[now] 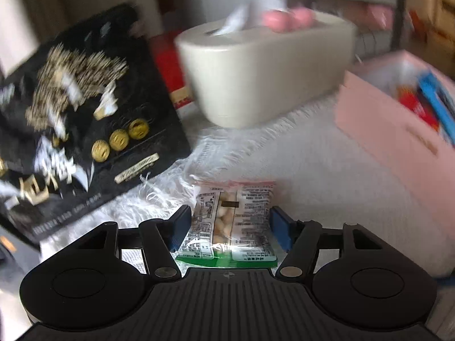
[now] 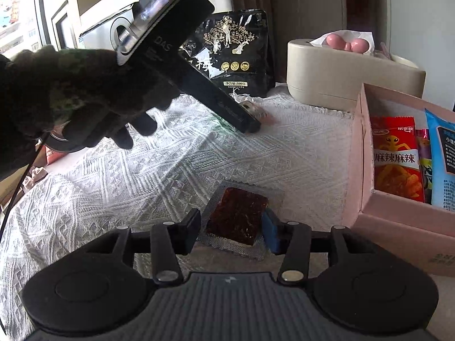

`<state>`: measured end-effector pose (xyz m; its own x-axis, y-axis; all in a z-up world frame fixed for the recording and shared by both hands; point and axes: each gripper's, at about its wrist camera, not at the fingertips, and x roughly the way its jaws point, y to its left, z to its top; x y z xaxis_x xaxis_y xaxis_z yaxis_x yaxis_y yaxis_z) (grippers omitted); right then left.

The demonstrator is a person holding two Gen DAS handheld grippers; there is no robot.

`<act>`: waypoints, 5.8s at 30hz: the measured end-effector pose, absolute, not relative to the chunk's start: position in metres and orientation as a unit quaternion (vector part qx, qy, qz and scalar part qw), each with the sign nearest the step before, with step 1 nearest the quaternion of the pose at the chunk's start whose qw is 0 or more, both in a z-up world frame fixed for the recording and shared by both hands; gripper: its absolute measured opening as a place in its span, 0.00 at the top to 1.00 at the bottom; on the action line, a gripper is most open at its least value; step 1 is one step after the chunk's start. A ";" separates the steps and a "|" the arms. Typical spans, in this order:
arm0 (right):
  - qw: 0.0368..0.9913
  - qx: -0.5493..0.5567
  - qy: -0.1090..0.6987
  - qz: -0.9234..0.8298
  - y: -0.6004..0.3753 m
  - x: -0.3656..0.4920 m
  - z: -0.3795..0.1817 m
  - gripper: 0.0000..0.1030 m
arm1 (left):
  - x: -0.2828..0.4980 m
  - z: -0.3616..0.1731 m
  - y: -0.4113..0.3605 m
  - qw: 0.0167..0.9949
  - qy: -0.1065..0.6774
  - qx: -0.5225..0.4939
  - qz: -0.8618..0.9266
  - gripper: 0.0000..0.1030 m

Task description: Organize snacks

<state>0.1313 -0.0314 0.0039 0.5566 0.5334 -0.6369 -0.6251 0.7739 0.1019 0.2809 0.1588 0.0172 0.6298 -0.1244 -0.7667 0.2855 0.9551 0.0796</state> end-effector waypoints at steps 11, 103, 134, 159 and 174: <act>0.880 -0.065 0.339 0.325 -0.032 0.133 0.004 0.50 | 0.287 0.012 0.174 0.904 0.413 0.031 -0.105 0.34; 0.969 -0.032 0.205 0.137 -0.223 0.099 0.078 0.61 | 0.215 0.074 -0.038 0.934 0.318 -0.121 -0.109 0.37; 0.961 -0.006 0.238 0.140 -0.211 0.142 0.062 0.44 | 0.236 0.083 0.000 0.924 0.313 -0.163 -0.145 0.37; 0.961 0.009 0.247 0.124 -0.223 0.102 0.064 0.38 | 0.257 0.116 -0.020 0.899 0.411 -0.047 -0.145 0.38; 0.959 0.030 0.251 0.127 -0.222 0.085 0.058 0.37 | 0.169 0.123 0.013 0.953 0.286 -0.056 -0.085 0.38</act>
<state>0.0851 -0.2222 0.0582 0.8421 0.2578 -0.4738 -0.2281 0.9662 0.1204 0.1685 0.0132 0.1231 0.8221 -0.1937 -0.5353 0.1302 0.9794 -0.1545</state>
